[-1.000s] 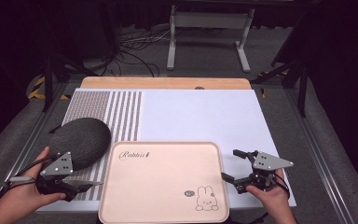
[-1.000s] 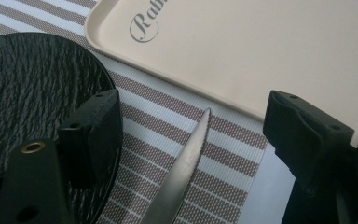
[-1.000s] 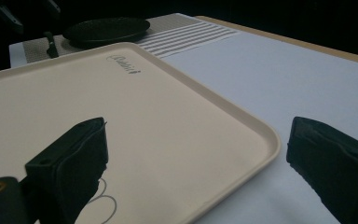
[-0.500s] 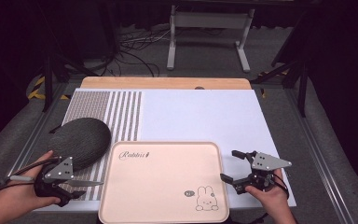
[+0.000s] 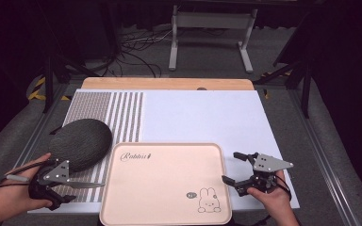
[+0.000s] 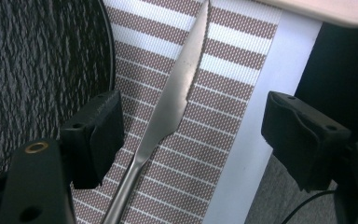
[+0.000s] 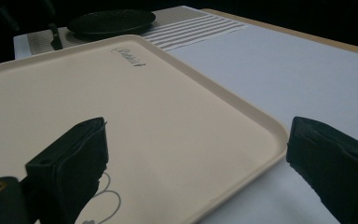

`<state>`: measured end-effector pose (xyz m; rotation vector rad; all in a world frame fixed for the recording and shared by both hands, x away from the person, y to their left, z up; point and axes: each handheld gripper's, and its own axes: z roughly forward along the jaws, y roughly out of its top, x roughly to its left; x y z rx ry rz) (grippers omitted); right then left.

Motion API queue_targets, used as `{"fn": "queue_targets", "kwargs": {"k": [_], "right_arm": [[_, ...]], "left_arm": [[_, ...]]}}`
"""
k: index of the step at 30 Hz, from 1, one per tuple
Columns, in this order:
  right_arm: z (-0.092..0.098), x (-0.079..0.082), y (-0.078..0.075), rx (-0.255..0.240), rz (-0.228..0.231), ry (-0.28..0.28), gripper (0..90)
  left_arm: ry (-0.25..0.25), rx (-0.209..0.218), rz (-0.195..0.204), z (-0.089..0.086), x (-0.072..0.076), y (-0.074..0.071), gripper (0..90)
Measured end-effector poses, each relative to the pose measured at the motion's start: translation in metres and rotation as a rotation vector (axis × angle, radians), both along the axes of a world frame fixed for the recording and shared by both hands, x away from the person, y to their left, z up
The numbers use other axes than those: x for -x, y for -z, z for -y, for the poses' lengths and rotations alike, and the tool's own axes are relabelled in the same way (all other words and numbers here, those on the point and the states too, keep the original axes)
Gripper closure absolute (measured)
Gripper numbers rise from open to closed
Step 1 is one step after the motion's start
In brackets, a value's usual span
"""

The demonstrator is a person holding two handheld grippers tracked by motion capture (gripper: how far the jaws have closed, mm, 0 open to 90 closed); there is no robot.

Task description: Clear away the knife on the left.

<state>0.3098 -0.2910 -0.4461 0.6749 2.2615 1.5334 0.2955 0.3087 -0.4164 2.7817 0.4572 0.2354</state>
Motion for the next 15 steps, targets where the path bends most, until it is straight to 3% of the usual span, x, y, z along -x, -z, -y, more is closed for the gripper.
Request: {"fn": "queue_targets", "kwargs": {"k": [3, 10, 15], "right_arm": [[0.0, 0.0, 0.0, 0.002, 0.0, -0.001, 6.4], [-0.001, 0.0, 0.0, 0.003, 0.0, -0.006, 6.3], [-0.001, 0.001, 0.001, 0.013, 0.002, -0.013, 6.3]], "left_arm": [[-0.005, -0.025, -0.035, -0.002, -0.003, 0.003, 24.8], [0.042, -0.088, -0.024, -0.005, -0.007, 0.01, 25.7], [0.044, -0.129, -0.055, -0.007, -0.008, 0.013, 27.3]]}}
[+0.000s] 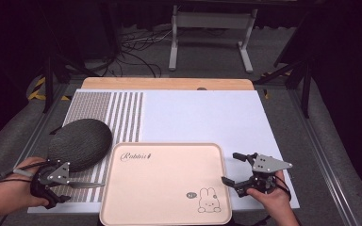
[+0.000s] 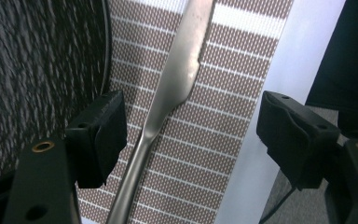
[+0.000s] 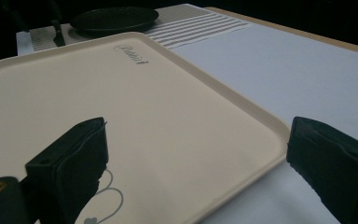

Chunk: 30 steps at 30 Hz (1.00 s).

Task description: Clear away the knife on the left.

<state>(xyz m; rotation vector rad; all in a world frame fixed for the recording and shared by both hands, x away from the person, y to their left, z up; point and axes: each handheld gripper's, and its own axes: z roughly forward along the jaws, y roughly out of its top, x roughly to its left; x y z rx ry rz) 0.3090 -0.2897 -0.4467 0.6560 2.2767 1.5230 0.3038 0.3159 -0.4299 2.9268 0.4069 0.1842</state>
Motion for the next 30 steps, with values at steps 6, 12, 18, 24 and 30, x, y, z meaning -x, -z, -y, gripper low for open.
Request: {"fn": "queue_targets", "kwargs": {"k": [6, 12, 18, 24, 30], "right_arm": [[-0.001, 0.0, 0.0, 0.001, -0.002, -0.004, 6.3], [-0.001, 0.0, 0.001, 0.002, -0.001, -0.011, 6.3], [-0.001, 0.0, 0.001, 0.003, -0.001, -0.015, 6.4], [-0.002, 0.0, 0.002, 0.003, 0.0, -0.025, 7.6], [-0.004, 0.0, 0.003, 0.009, 0.0, -0.035, 7.8]], "left_arm": [[-0.006, -0.064, -0.025, -0.003, -0.004, 0.001, 29.4], [0.023, -0.093, -0.034, -0.008, -0.013, 0.004, 36.4], [0.066, -0.129, -0.029, -0.009, -0.019, 0.007, 40.2], [0.105, -0.174, -0.057, -0.01, -0.026, 0.008, 47.8], [0.139, -0.185, -0.076, -0.01, -0.03, 0.012, 55.1]]}}
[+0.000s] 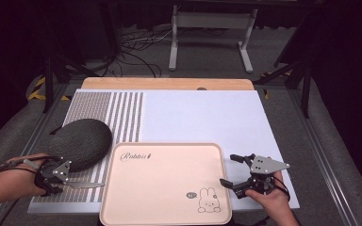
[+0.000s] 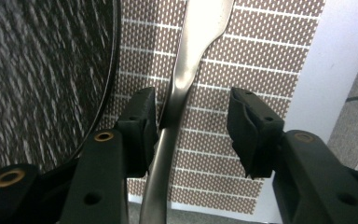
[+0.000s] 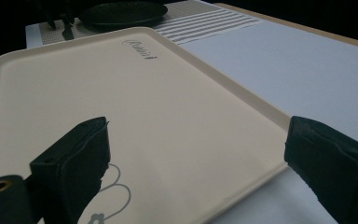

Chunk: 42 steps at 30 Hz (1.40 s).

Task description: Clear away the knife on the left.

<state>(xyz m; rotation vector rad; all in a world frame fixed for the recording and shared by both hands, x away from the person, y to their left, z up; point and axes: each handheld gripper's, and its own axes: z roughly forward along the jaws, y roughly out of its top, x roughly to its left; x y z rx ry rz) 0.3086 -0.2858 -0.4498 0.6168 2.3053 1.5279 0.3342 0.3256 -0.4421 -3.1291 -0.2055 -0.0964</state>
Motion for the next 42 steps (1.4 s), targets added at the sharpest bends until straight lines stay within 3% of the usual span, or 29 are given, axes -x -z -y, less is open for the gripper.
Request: {"fn": "queue_targets", "kwargs": {"k": [3, 5, 9, 15, 18, 25, 32, 35, 37, 42], "right_arm": [[0.001, 0.0, 0.0, -0.002, 0.0, 0.002, 7.8], [0.001, 0.0, 0.0, -0.003, -0.003, 0.004, 7.9], [-0.001, 0.0, 0.001, -0.001, -0.006, -0.004, 8.1], [-0.001, 0.0, 0.001, -0.002, -0.011, -0.009, 8.1], [-0.002, 0.0, 0.001, 0.0, -0.013, -0.012, 8.1], [-0.002, 0.001, 0.001, -0.002, -0.016, -0.016, 8.1], [-0.002, 0.001, 0.001, -0.002, -0.009, -0.014, 9.5], [-0.001, 0.001, 0.0, -0.01, -0.004, -0.015, 9.6], [-0.001, 0.001, 0.0, -0.009, -0.005, -0.016, 9.6], [-0.001, 0.002, 0.0, -0.011, -0.005, -0.018, 9.6]], "left_arm": [[0.029, -0.016, 0.005, 0.001, -0.001, -0.001, 61.0], [0.057, -0.048, 0.011, 0.001, -0.003, -0.001, 65.8], [0.076, -0.061, 0.004, 0.004, -0.004, 0.0, 76.3], [0.103, -0.067, -0.004, 0.003, -0.005, 0.0, 80.0], [0.1, -0.049, -0.001, 0.002, -0.004, 0.001, 80.2], [0.101, -0.072, 0.008, 0.004, -0.003, 0.0, 80.4], [0.058, -0.034, -0.006, 0.0, -0.004, -0.004, 80.5], [0.005, -0.019, -0.017, -0.001, -0.003, -0.007, 80.5], [-0.002, -0.016, -0.012, -0.001, -0.003, -0.009, 80.5], [-0.085, 0.0, -0.047, 0.001, -0.001, -0.015, 80.5]]}}
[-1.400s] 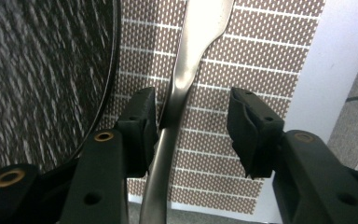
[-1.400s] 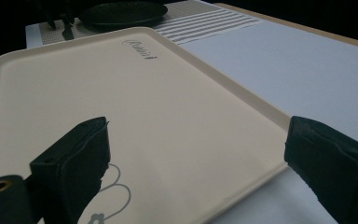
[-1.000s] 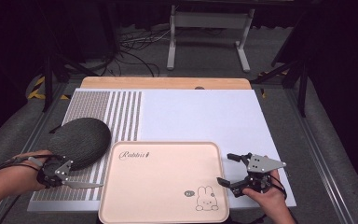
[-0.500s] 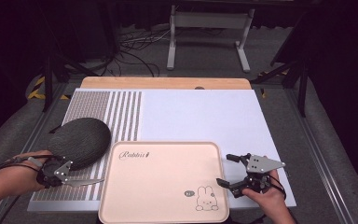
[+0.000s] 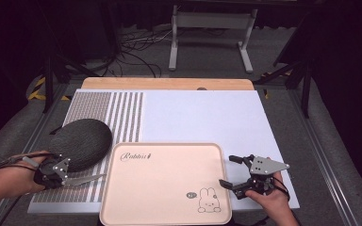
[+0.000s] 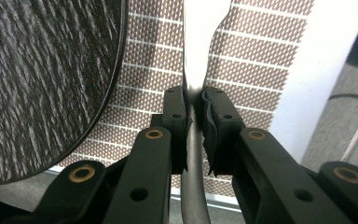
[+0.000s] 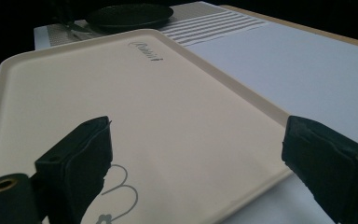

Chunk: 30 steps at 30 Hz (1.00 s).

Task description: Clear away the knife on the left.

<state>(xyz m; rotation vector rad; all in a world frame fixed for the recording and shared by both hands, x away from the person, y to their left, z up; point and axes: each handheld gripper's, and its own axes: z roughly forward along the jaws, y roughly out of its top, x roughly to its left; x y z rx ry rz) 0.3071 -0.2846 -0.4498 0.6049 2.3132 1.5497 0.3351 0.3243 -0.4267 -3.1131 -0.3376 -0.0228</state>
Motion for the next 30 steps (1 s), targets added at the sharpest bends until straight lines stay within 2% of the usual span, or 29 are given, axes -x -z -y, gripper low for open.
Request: {"fn": "queue_targets", "kwargs": {"k": [1, 3, 4, 5, 7, 9, 10, 11, 12, 13, 18, 22, 24, 26, 28, 30], "right_arm": [[0.0, 0.0, 0.0, 0.001, 0.001, 0.0, 9.6], [0.0, 0.0, 0.0, 0.001, 0.001, 0.0, 9.5], [0.0, 0.0, 0.0, 0.001, 0.001, 0.0, 9.6], [0.0, 0.0, 0.0, 0.001, 0.001, 0.0, 9.6], [0.0, 0.0, 0.0, 0.001, 0.0, 0.0, 9.5], [0.001, 0.0, 0.0, -0.001, 0.0, -0.001, 9.5], [0.001, 0.0, -0.001, -0.004, 0.0, -0.002, 9.5], [0.001, 0.0, -0.001, -0.004, 0.0, -0.002, 9.5], [0.001, 0.0, -0.001, -0.004, 0.0, -0.002, 9.4], [0.002, 0.0, -0.001, -0.008, 0.002, -0.003, 9.2], [0.004, 0.0, -0.002, -0.018, 0.007, -0.001, 9.2], [0.004, 0.0, -0.002, -0.021, 0.005, 0.003, 9.2], [0.004, 0.0, -0.002, -0.024, 0.002, 0.002, 9.2], [0.002, 0.0, -0.002, -0.021, 0.003, 0.001, 9.2], [0.002, 0.0, -0.002, -0.019, 0.004, 0.002, 9.3], [0.003, 0.0, -0.002, -0.017, 0.002, 0.007, 9.2]], "left_arm": [[-0.016, 0.007, -0.02, 0.001, 0.0, -0.002, 80.6], [-0.047, 0.023, -0.014, 0.002, 0.0, -0.007, 80.6], [-0.047, 0.023, -0.014, 0.002, 0.0, -0.007, 80.6], [-0.084, 0.024, -0.032, 0.003, 0.0, -0.01, 80.6], [-0.1, 0.046, -0.032, 0.005, 0.0, -0.014, 80.6], [-0.136, 0.054, -0.041, 0.007, 0.0, -0.017, 80.6], [-0.193, 0.068, -0.071, 0.008, -0.001, -0.02, 80.5], [-0.193, 0.068, -0.071, 0.008, -0.001, -0.02, 80.5], [-0.257, 0.085, -0.091, 0.009, -0.002, -0.023, 80.5], [-0.294, 0.118, -0.113, 0.011, -0.003, -0.025, 80.5], [-0.329, 0.149, -0.118, 0.017, -0.003, -0.029, 80.5], [-0.36, 0.147, -0.142, 0.028, -0.003, -0.034, 80.5], [-0.382, 0.162, -0.145, 0.034, -0.004, -0.036, 80.5], [-0.391, 0.183, -0.133, 0.038, -0.004, -0.038, 80.5], [-0.443, 0.193, -0.137, 0.042, -0.005, -0.041, 80.4], [-0.458, 0.197, -0.141, 0.046, -0.006, -0.043, 80.4]]}}
